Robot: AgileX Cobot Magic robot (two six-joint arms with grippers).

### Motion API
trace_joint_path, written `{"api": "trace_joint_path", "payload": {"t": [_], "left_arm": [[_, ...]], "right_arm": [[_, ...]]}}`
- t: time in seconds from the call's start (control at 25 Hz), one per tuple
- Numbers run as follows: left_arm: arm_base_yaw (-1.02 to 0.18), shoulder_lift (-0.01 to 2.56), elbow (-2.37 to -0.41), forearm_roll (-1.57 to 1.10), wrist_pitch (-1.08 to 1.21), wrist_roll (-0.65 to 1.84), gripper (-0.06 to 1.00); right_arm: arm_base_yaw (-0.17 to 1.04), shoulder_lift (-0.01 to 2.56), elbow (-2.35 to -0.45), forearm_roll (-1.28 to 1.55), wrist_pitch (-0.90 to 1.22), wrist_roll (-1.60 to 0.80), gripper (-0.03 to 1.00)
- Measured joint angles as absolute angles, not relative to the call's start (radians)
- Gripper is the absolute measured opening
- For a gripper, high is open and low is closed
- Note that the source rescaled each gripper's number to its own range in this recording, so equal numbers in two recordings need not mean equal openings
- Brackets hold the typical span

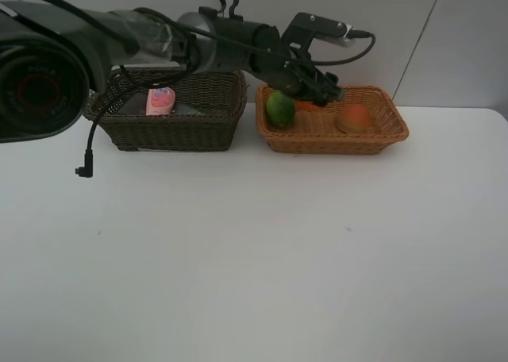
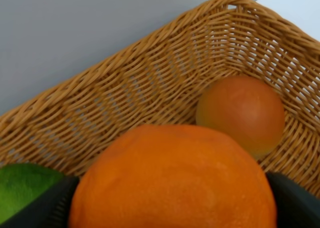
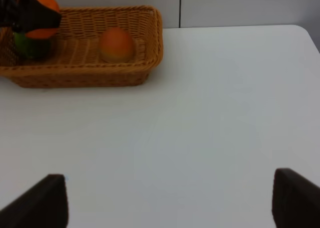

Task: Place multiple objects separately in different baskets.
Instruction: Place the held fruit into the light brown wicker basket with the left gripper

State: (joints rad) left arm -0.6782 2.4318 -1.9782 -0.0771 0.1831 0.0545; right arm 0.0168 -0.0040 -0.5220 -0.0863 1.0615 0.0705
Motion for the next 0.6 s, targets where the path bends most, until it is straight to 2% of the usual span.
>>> {"api": "trace_joint_path", "payload": {"t": [0.6], "left_arm": [[-0.678, 2.432, -1.983, -0.081, 0.183, 0.118, 0.9]], "right_arm": [[0.017, -0.004, -0.522, -0.086, 1.062, 0.071, 0.88]]}}
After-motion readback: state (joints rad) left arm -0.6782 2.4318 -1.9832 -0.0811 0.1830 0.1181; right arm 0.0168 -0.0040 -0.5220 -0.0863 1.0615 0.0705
